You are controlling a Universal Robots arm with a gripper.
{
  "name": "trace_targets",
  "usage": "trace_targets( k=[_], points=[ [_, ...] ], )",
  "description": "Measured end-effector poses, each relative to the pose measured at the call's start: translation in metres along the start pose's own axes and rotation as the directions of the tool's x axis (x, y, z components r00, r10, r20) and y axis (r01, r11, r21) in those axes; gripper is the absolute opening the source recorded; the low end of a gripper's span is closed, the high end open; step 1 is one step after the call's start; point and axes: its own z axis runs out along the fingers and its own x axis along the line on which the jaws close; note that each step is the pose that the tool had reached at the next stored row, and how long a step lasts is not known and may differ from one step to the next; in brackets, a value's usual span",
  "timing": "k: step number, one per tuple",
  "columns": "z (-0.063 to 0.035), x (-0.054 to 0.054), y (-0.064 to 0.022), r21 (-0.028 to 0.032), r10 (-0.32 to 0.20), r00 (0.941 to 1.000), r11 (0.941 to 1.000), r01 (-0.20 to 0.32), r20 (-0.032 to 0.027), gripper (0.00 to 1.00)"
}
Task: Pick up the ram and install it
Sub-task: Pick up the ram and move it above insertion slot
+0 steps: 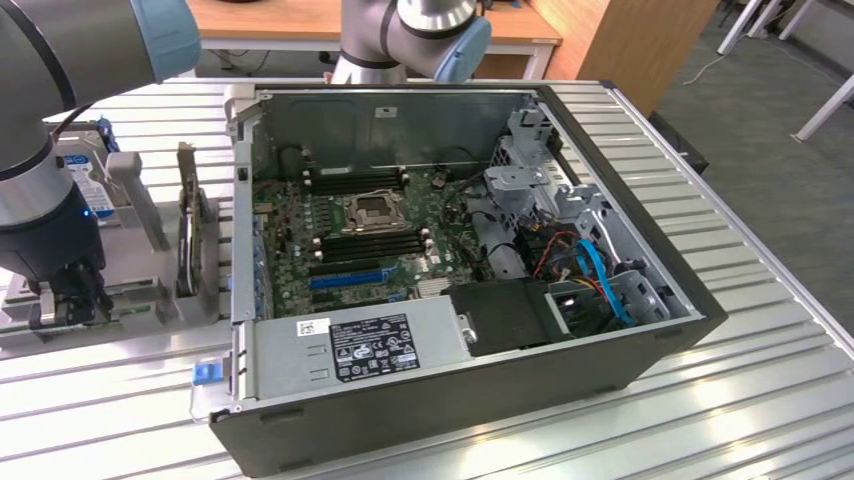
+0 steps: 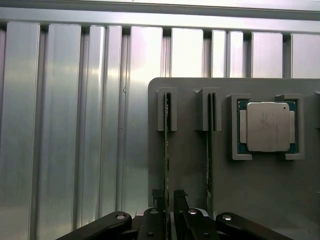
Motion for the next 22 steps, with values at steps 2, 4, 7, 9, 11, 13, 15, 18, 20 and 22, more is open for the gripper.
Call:
trace_targets(
  k=[2, 4, 7, 9, 11, 13, 15, 18, 20, 22],
  points=[
    [0.0, 0.0, 0.0, 0.0, 0.0, 1.0, 1.0, 0.0, 0.0, 0.21],
    [0.0, 0.0, 0.0, -0.0001, 0.0, 1.0, 1.0, 0.0, 0.0, 0.21],
    [0.0, 0.0, 0.0, 0.0, 0.0, 1.0, 1.0, 0.0, 0.0, 0.21],
    [0.0, 0.0, 0.0, 0.0, 0.0, 1.0, 1.0, 0.0, 0.0, 0.21],
    [0.0, 0.0, 0.0, 0.0, 0.0, 1.0, 1.0, 0.0, 0.0, 0.2],
    [0.0, 0.0, 0.0, 0.0, 0.0, 1.0, 1.0, 0.0, -0.0001, 0.14],
    [0.0, 0.0, 0.0, 0.0, 0.0, 1.0, 1.0, 0.0, -0.0001, 0.12],
    [0.0, 0.0, 0.0, 0.0, 0.0, 1.0, 1.0, 0.0, 0.0, 0.12],
    [0.0, 0.0, 0.0, -0.0001, 0.0, 1.0, 1.0, 0.0, 0.0, 0.12],
    [0.0, 0.0, 0.0, 0.0, 0.0, 1.0, 1.0, 0.0, 0.0, 0.12]
  ],
)
